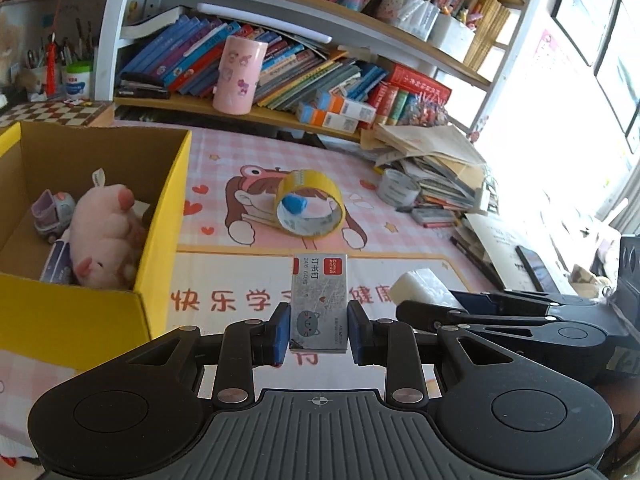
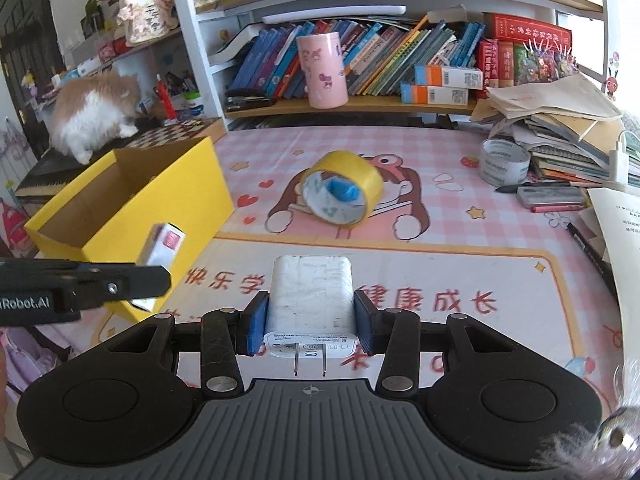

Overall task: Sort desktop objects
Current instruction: 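Lift and carry the charger and card box with both grippers toward the yellow box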

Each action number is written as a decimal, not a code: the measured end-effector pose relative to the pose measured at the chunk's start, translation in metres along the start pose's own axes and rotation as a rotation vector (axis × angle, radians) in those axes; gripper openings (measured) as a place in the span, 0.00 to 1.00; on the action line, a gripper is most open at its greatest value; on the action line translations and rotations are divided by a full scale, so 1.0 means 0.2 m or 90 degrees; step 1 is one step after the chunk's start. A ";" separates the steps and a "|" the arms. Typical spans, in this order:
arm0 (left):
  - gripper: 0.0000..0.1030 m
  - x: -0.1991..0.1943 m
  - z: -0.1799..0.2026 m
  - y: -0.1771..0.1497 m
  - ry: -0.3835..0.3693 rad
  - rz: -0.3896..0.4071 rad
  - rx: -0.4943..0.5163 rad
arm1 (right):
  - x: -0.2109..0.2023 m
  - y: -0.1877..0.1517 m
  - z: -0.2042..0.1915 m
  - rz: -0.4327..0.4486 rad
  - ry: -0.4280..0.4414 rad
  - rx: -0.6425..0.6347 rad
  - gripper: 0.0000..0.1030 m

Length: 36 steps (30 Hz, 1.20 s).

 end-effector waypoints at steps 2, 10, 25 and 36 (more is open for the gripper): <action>0.27 -0.02 -0.03 -0.01 -0.004 -0.001 0.005 | -0.01 -0.01 -0.04 0.003 -0.002 -0.001 0.39; 0.27 -0.16 -0.15 -0.10 -0.014 -0.001 -0.010 | -0.04 -0.08 -0.24 -0.011 -0.009 -0.026 0.39; 0.27 -0.45 -0.36 -0.31 -0.005 -0.029 -0.007 | -0.14 -0.30 -0.61 -0.026 -0.010 -0.021 0.39; 0.27 -0.64 -0.49 -0.48 0.011 -0.056 -0.016 | -0.19 -0.49 -0.90 -0.054 0.018 -0.021 0.39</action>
Point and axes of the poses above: each gripper's, at about its wrist camera, not at the fingertips, and x roughly the way its jaws point, z to its right, y to its top, the point moved 5 cm from there along x, roughly the way its jaws point, and after that the axes turned 1 degree about -x, right-handed, at the moved point
